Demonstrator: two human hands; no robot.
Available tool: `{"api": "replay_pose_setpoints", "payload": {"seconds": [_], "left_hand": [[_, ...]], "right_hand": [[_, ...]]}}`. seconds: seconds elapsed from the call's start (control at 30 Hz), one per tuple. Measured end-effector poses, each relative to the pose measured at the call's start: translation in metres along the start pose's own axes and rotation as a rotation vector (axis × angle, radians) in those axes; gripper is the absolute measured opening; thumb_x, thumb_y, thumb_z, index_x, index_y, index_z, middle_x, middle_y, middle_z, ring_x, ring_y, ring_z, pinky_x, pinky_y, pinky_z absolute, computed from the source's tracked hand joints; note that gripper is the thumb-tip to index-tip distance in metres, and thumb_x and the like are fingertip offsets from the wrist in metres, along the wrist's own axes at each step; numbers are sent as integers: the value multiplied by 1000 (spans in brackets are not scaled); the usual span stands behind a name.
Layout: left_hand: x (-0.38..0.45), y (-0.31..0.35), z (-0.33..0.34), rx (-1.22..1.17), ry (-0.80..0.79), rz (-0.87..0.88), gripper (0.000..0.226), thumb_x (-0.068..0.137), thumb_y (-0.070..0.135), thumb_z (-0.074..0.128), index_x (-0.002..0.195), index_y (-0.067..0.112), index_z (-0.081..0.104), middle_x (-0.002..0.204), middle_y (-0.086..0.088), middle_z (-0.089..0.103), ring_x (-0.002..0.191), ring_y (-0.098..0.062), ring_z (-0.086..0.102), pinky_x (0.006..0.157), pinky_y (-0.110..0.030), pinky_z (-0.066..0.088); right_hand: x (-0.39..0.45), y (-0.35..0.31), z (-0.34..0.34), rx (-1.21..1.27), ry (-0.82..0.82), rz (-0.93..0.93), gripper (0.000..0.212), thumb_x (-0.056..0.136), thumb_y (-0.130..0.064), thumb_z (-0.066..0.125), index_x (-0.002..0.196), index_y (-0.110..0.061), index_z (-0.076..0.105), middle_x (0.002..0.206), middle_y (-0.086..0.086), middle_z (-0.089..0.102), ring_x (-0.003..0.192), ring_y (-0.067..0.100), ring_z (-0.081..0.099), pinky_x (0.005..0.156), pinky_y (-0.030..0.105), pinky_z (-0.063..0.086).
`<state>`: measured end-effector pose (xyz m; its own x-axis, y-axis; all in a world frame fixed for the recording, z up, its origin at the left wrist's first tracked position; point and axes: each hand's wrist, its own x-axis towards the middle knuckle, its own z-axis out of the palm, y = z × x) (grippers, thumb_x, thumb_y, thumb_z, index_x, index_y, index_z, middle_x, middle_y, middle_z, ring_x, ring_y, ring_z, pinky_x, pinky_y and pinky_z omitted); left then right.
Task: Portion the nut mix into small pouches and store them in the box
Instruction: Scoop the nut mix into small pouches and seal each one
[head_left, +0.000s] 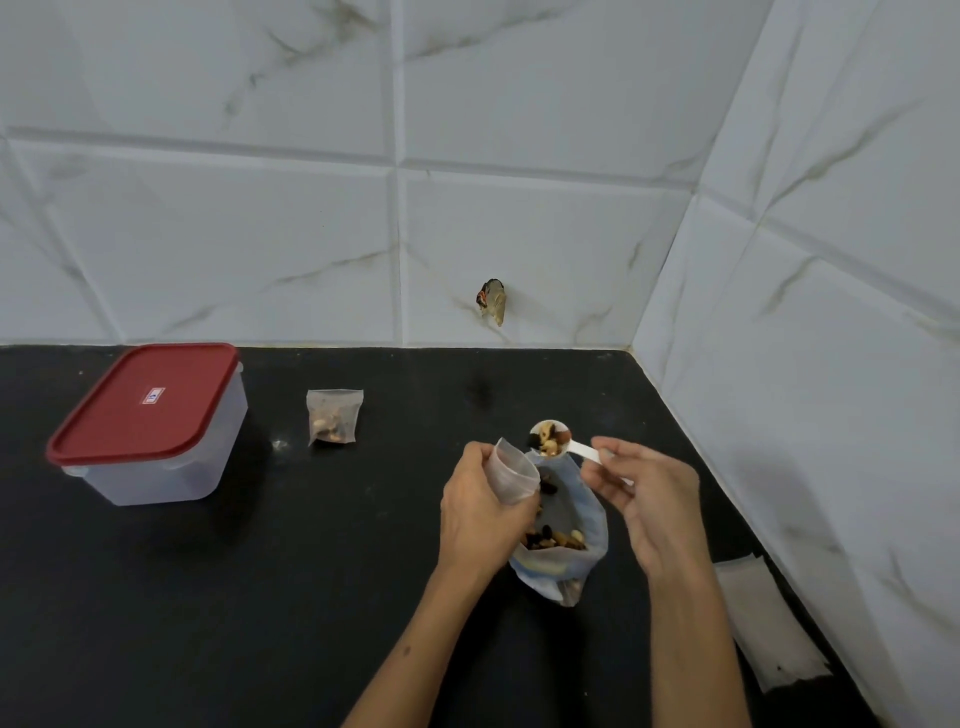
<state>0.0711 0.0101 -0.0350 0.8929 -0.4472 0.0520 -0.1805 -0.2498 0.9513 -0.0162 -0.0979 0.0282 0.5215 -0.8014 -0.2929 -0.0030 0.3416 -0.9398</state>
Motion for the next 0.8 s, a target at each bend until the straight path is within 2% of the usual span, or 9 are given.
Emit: {"api": "replay_pose_setpoints", "payload": {"seconds": [0.1,0.23,0.33,0.5,0.63,0.7,0.8], "left_hand": [[0,5,0,-25,-23,15,35,76,25,74,102,21,51,91,8,60,82,-2,59,67,-23,54],[0,6,-2,-36,-31,16,38,76,23,74,106,20,51,94,9,59,84,-1,59,65,-17,51],[-2,5,-3,-73,-31,22,37,77,22,75,106,19,51,92,11,60,81,1,59,59,-10,48],[-3,6,-4,-113,-38,21,37,77,17,75,106,19,51,92,11,59,80,2,59,58,-7,47],[-2,5,-3,-114,-36,19,38,77,15,75,106,20,51,93,10,60,82,1,60,58,-6,47],[-2,4,-3,-120,-37,10,36,77,18,75,104,20,52,94,8,62,82,-2,62,57,-8,48],[-1,3,-2,-112,-34,2,33,78,20,74,103,20,53,92,6,64,78,-1,63,55,-8,47]], "right_hand": [[-10,-5,5,-255,-143,-159,24,87,8,57,83,-10,72,79,11,71,65,14,70,63,20,56],[-14,-4,7,-564,-211,-301,30,84,2,62,80,-24,75,78,-1,73,72,9,71,76,27,56],[-18,-5,7,-690,-244,-365,34,83,1,64,77,-31,73,80,-8,73,81,6,68,79,25,55],[-21,-9,6,-699,-248,-391,36,82,1,65,72,-33,72,82,-8,73,85,8,67,81,27,54],[-19,-9,4,-690,-208,-389,29,81,-2,65,73,-29,74,79,-8,72,80,4,66,73,20,51],[-17,-8,3,-633,-184,-364,26,80,-3,65,75,-26,76,70,-6,72,72,2,67,69,21,51],[-12,-6,2,-455,-125,-324,22,83,-3,63,83,-21,75,69,-4,72,68,7,69,72,26,55]]}}
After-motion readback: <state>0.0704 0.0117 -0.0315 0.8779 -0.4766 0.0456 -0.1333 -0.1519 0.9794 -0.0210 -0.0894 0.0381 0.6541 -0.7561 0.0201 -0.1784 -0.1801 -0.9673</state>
